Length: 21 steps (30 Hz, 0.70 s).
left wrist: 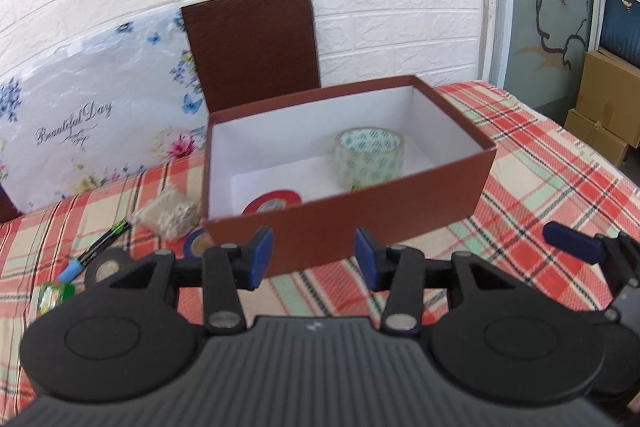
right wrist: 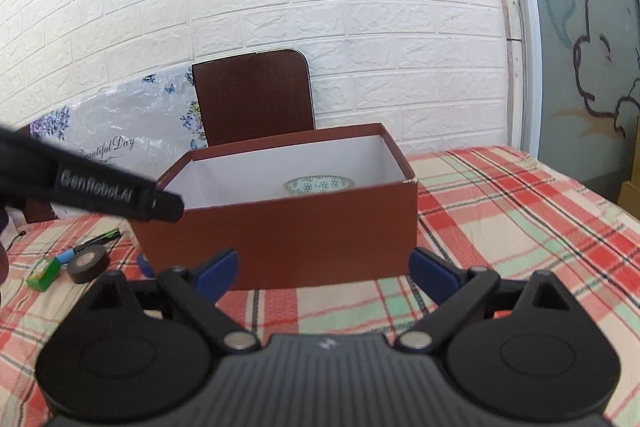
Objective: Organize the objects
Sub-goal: 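Move the left gripper out to the black tape roll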
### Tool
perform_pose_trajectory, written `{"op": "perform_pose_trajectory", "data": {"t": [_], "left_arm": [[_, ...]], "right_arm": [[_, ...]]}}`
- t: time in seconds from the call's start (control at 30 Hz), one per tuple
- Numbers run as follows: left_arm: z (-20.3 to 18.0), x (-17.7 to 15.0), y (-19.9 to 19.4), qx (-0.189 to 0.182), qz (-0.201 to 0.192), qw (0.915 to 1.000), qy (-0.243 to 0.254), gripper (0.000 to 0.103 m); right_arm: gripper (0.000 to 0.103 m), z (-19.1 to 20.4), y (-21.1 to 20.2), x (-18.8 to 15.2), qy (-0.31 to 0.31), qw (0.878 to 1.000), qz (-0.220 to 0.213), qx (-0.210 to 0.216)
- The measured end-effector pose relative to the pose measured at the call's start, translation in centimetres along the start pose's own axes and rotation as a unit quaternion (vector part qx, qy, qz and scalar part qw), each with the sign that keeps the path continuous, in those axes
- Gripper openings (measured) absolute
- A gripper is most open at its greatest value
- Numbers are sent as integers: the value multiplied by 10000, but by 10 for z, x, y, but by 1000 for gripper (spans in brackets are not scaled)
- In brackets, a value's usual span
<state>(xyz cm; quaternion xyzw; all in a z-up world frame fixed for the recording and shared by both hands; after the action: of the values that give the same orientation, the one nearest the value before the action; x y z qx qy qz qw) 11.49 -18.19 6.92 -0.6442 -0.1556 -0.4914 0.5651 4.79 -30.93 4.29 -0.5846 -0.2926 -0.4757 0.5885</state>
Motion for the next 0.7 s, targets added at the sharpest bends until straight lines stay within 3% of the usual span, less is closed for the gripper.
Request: {"op": "perform_pose_trajectory", "data": {"t": [0.27,0.33,0.43,0.6,0.7], "left_arm": [[35,-33,-3,245,214,9993,-178,50],[49,-41,-3,298,208,9990,-264,51],[77,-58,-1,433,221,9974,-531,58],[148,-103,18,809,593,9872,-1240,57],[193,-120,26,1195,617,9794,-1506,57]], "right_arm": [[89,27,-13,-8,99,9991,259,308],[74,38,-10,-12,24,9983,356,453],[64,63,-4,-23,-255,9958,583,655],[59,124,12,-50,-1006,9839,964,1121],[58,162,25,-57,-1418,9758,1032,1304]]}}
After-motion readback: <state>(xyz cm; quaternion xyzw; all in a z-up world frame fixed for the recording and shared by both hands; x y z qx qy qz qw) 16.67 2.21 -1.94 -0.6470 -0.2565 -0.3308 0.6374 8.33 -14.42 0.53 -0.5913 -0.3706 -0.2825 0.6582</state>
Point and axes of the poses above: each gripper's, at about its wrist camera, not at the fingertips, and y roughly the way its jaws point, z to its left, x to its top, the point moved 9 cm from there along y, roughly the way its jaws point, and after that the axes turned 1 degree about x, right-handed, at the moved point
